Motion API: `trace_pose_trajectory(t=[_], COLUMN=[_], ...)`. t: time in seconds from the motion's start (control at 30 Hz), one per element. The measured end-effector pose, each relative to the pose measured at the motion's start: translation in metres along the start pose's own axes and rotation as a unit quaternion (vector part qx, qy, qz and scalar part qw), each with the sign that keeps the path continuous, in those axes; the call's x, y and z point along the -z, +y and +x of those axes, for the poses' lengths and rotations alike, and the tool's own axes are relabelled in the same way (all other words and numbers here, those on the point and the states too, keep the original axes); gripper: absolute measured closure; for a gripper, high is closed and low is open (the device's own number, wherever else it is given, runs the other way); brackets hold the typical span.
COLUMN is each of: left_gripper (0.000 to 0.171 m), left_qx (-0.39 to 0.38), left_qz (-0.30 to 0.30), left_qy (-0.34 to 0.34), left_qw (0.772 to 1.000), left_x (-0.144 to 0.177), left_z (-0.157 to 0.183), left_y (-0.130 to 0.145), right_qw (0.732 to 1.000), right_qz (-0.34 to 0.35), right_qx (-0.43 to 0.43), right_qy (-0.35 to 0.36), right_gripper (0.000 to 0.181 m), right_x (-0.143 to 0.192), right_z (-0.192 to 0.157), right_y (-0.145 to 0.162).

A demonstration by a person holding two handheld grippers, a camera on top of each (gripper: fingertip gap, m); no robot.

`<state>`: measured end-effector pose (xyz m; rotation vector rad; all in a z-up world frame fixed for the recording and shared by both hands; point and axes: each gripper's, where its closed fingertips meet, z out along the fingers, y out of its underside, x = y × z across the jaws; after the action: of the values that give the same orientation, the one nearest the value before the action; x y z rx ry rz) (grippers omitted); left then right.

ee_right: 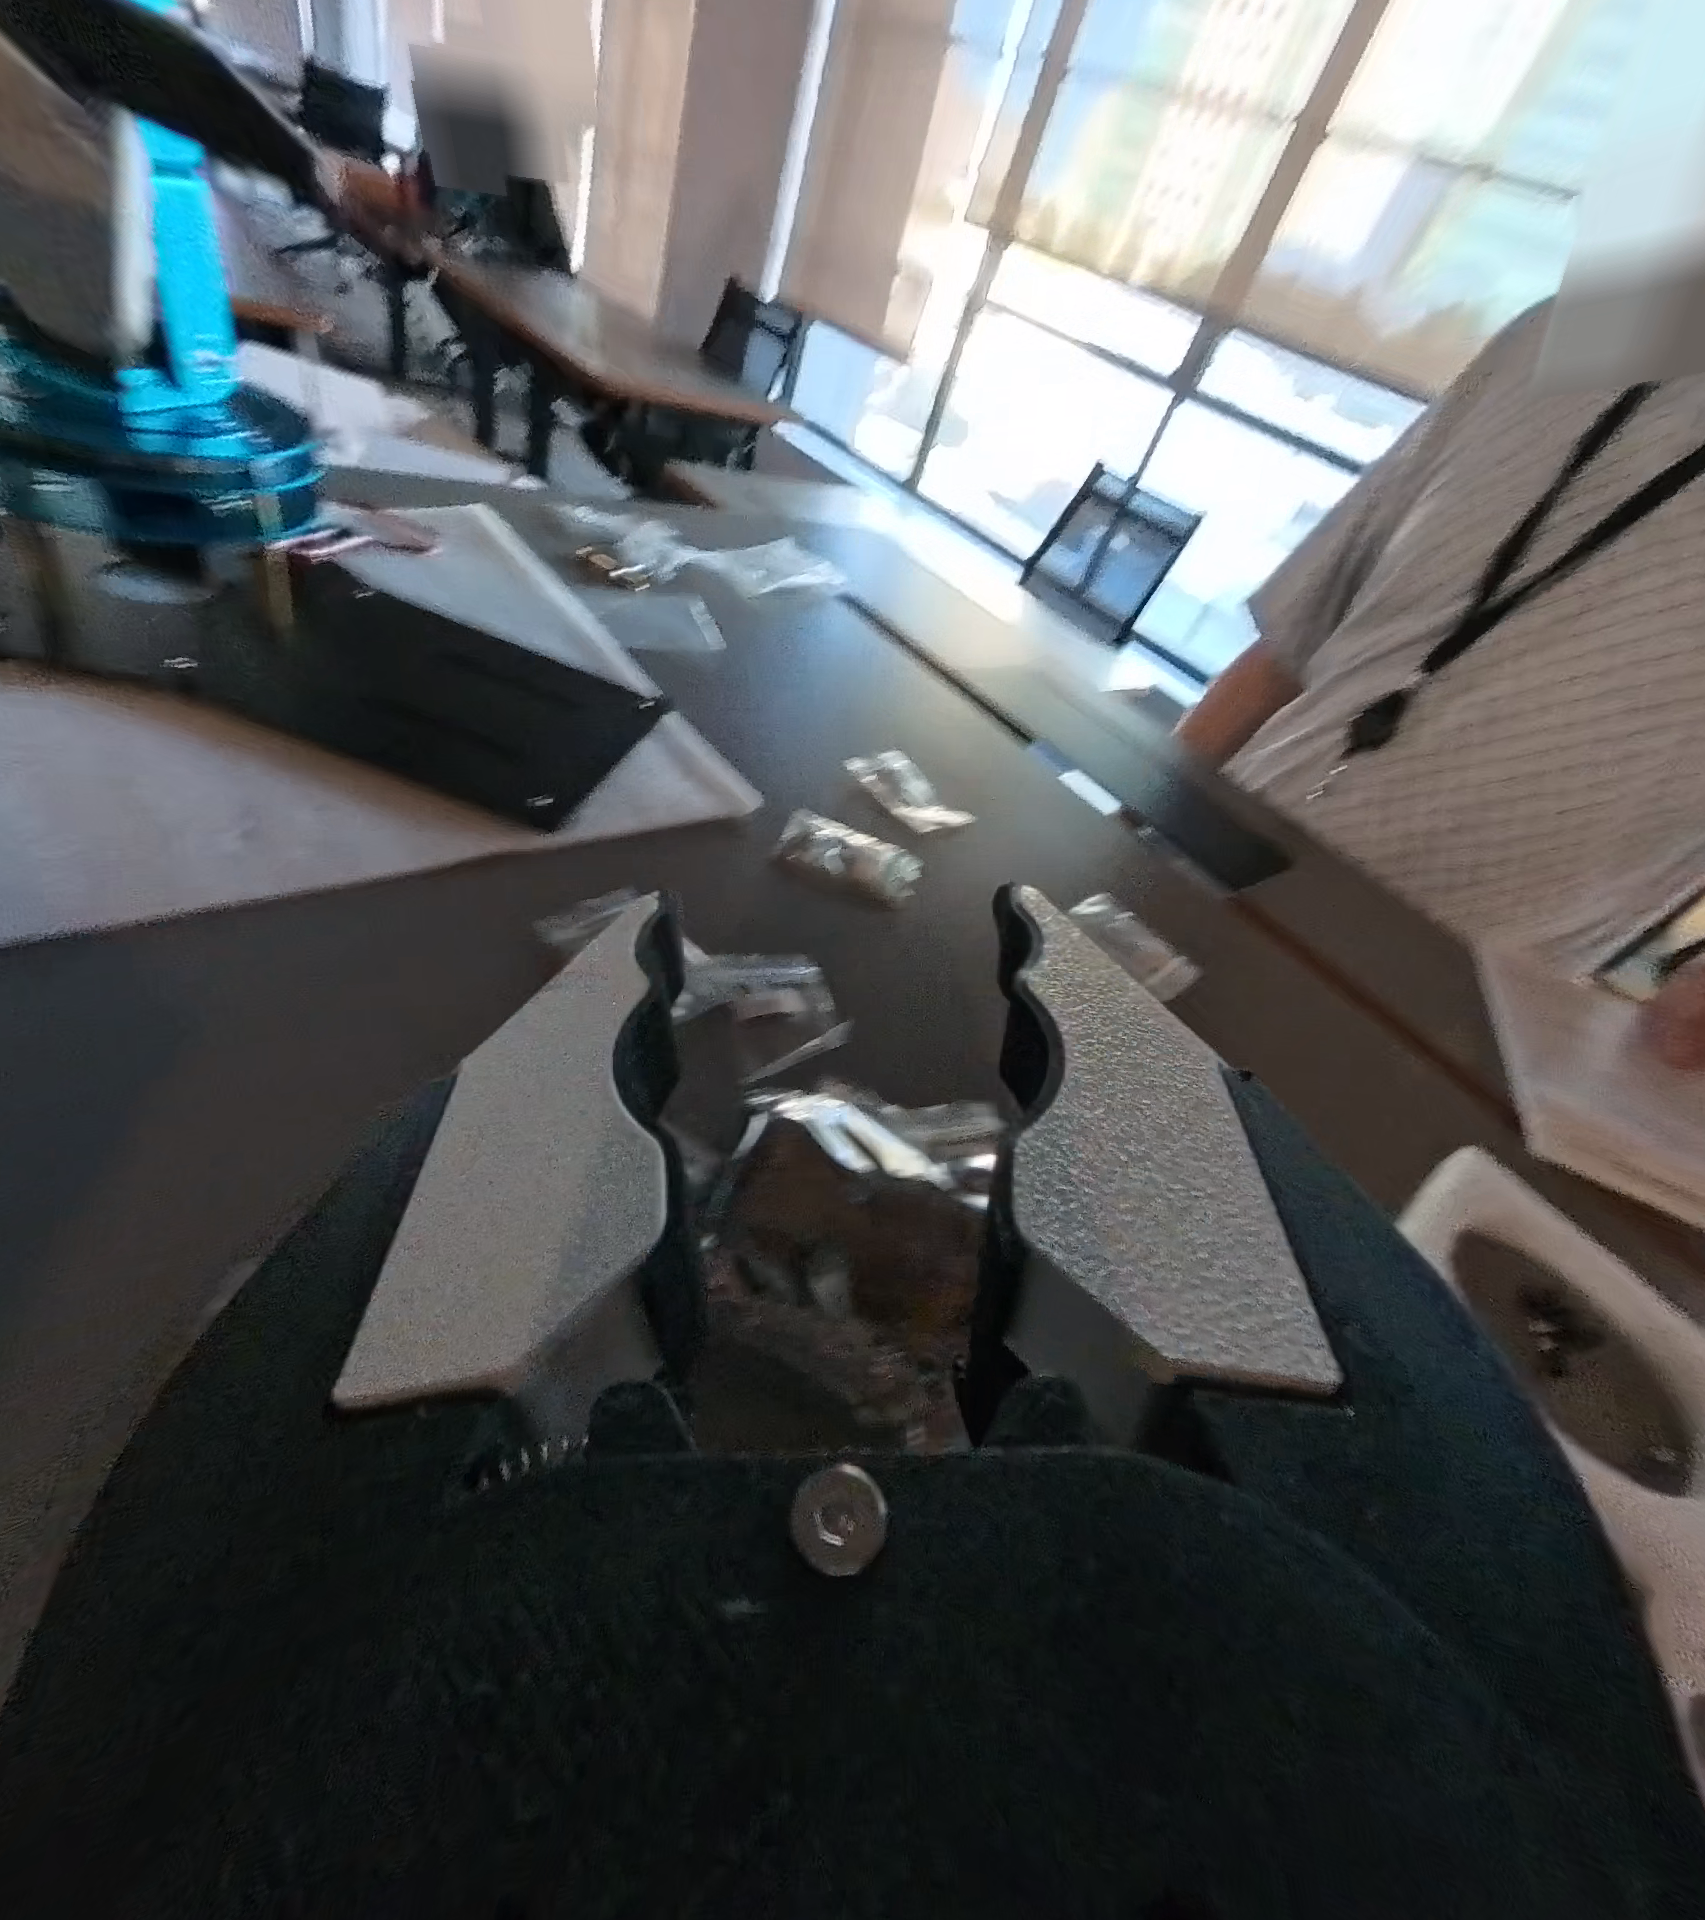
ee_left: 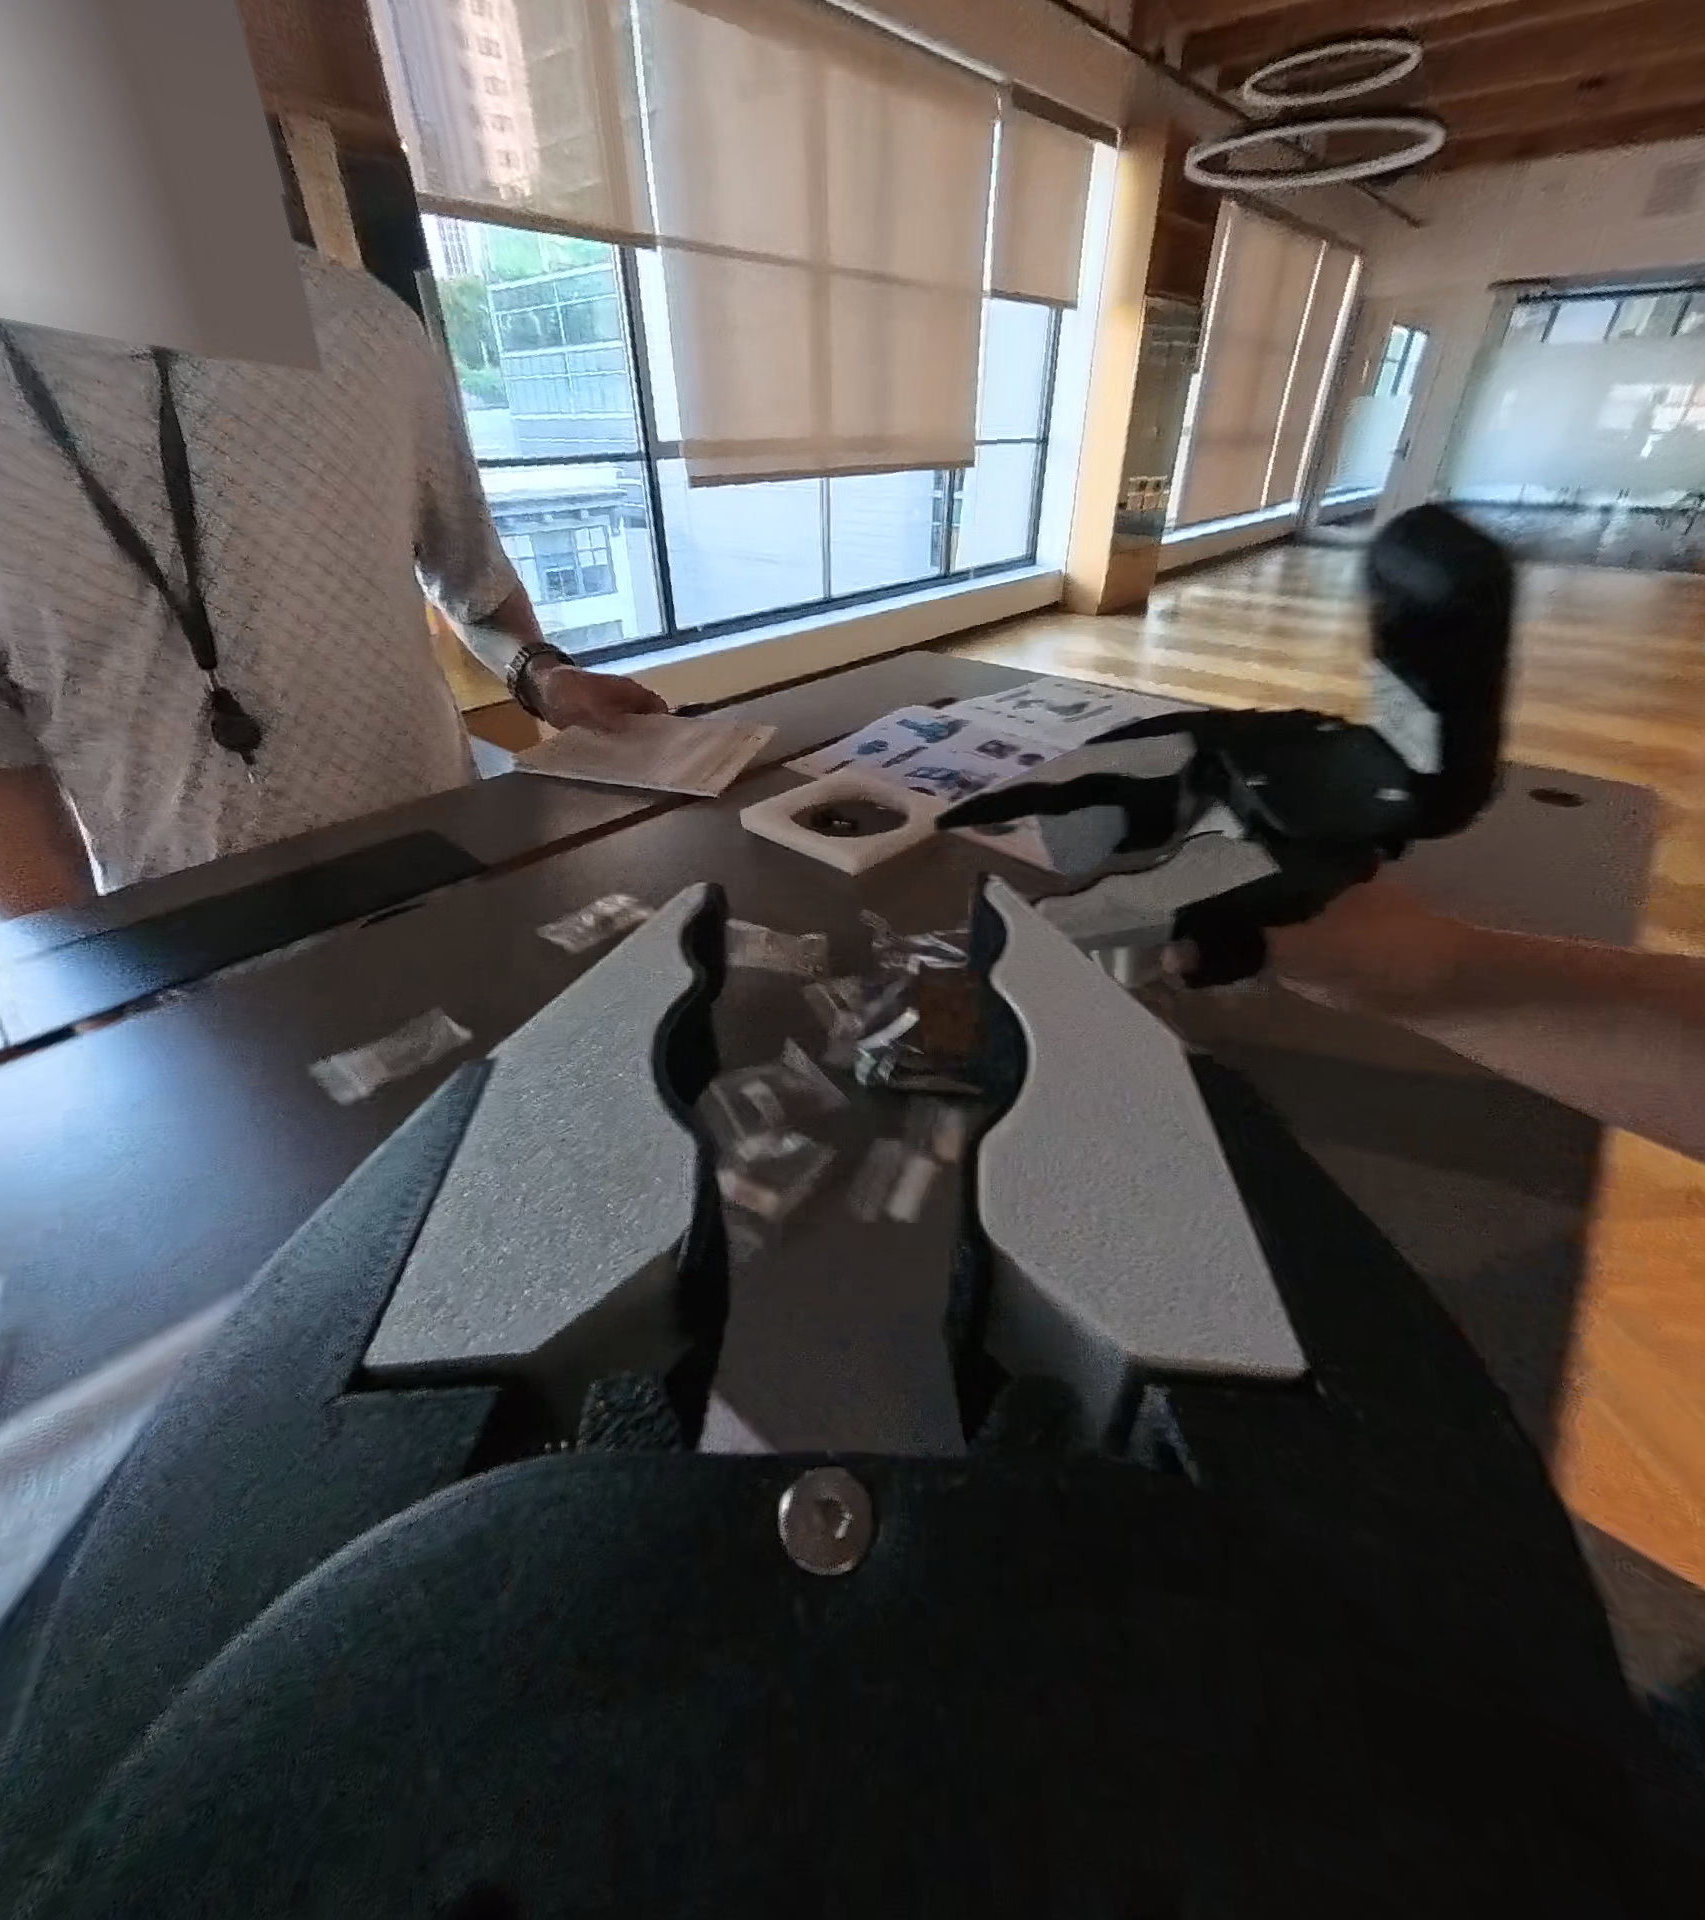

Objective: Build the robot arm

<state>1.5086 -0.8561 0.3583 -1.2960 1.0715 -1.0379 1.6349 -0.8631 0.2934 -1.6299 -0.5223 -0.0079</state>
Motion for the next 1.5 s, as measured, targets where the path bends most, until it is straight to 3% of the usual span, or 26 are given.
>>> trace_pose_trajectory(t=[0.1, 0.17, 0.23, 0.33, 0.37, 0.4, 0.5, 0.57, 0.67, 0.7, 0.73, 0.8, 0.83, 0.87, 0.9, 0.93, 0.97, 1.03, 1.07, 1.13, 1.23, 1.3, 1.37, 1.5], left_gripper=[0.145, 0.148, 0.158, 0.158, 0.164, 0.16, 0.158, 0.156, 0.155, 0.156, 0.156, 0.153, 0.153, 0.152, 0.152, 0.151, 0.151, 0.151, 0.15, 0.15, 0.149, 0.148, 0.148, 0.147], left_qx=[-0.042, 0.017, 0.063, 0.016, 0.0, 0.003, 0.025, 0.002, -0.019, -0.023, -0.02, -0.004, -0.001, 0.0, 0.0, 0.0, -0.001, -0.001, -0.001, -0.004, -0.007, -0.007, -0.008, -0.009], left_qz=[-0.021, -0.028, -0.011, -0.014, -0.029, -0.063, -0.065, -0.057, -0.076, -0.072, -0.066, -0.059, -0.056, -0.056, -0.057, -0.055, -0.054, -0.053, -0.054, -0.059, -0.062, -0.063, -0.063, -0.069], left_qy=[-0.063, -0.051, -0.032, -0.105, -0.119, -0.13, -0.116, -0.113, -0.088, -0.082, -0.078, -0.071, -0.072, -0.074, -0.075, -0.077, -0.078, -0.079, -0.079, -0.08, -0.079, -0.077, -0.075, -0.073], left_qw=[0.997, 0.998, 0.997, 0.994, 0.992, 0.99, 0.991, 0.992, 0.993, 0.994, 0.995, 0.996, 0.996, 0.996, 0.996, 0.996, 0.996, 0.996, 0.995, 0.995, 0.995, 0.995, 0.995, 0.995], left_x=[-0.058, -0.077, -0.082, -0.082, -0.086, -0.089, -0.092, -0.09, -0.092, -0.093, -0.094, -0.096, -0.096, -0.097, -0.096, -0.095, -0.094, -0.091, -0.09, -0.089, -0.09, -0.092, -0.094, -0.095], left_z=[-0.037, -0.036, -0.029, -0.075, -0.093, -0.11, -0.118, -0.112, -0.097, -0.093, -0.09, -0.086, -0.087, -0.087, -0.087, -0.088, -0.088, -0.088, -0.088, -0.088, -0.085, -0.083, -0.079, -0.076], left_y=[0.021, 0.032, 0.036, 0.028, 0.029, 0.036, 0.033, 0.035, 0.046, 0.046, 0.046, 0.044, 0.044, 0.044, 0.043, 0.042, 0.04, 0.038, 0.038, 0.039, 0.039, 0.039, 0.038, 0.041], right_qw=[0.998, 0.996, 0.995, 0.993, 0.994, 0.993, 0.995, 0.997, 0.969, 0.951, 0.941, 0.928, 0.923, 0.911, 0.888, 0.877, 0.879, 0.902, 0.912, 0.916, 0.889, 0.896, 0.892, 0.897], right_qz=[0.036, 0.06, 0.07, 0.073, 0.074, 0.081, 0.069, 0.072, 0.119, 0.095, 0.073, 0.064, 0.049, 0.028, 0.007, 0.001, 0.016, 0.048, 0.045, 0.029, 0.028, 0.045, 0.045, 0.059], right_qx=[-0.001, -0.012, 0.002, 0.025, 0.024, 0.024, 0.027, 0.02, -0.02, -0.032, -0.041, -0.026, -0.035, -0.059, -0.083, -0.1, -0.104, -0.086, -0.074, -0.069, -0.128, -0.148, -0.143, -0.142], right_qy=[0.047, 0.064, 0.076, 0.085, 0.083, 0.086, 0.066, 0.015, -0.215, -0.293, -0.327, -0.366, -0.38, -0.406, -0.451, -0.47, -0.465, -0.421, -0.4, -0.393, -0.438, -0.416, -0.427, -0.414], right_gripper=[0.126, 0.128, 0.128, 0.135, 0.137, 0.137, 0.137, 0.141, 0.145, 0.137, 0.118, 0.114, 0.117, 0.132, 0.149, 0.153, 0.151, 0.125, 0.121, 0.13, 0.131, 0.126, 0.137, 0.134], right_x=[-0.004, 0.0, 0.005, 0.009, 0.01, 0.01, 0.007, 0.002, -0.01, -0.02, -0.037, -0.067, -0.079, -0.084, -0.077, -0.071, -0.065, -0.061, -0.063, -0.064, -0.055, -0.058, -0.053, -0.052], right_z=[0.032, 0.041, 0.041, 0.039, 0.039, 0.041, 0.038, 0.024, -0.019, -0.026, -0.023, -0.014, -0.01, -0.011, -0.017, -0.02, -0.021, -0.019, -0.017, -0.018, -0.024, -0.016, -0.017, -0.014], right_y=[0.002, 0.002, 0.004, 0.007, 0.006, 0.004, 0.006, 0.003, -0.05, -0.066, -0.083, -0.113, -0.118, -0.119, -0.118, -0.118, -0.119, -0.118, -0.114, -0.107, -0.113, -0.115, -0.111, -0.109])
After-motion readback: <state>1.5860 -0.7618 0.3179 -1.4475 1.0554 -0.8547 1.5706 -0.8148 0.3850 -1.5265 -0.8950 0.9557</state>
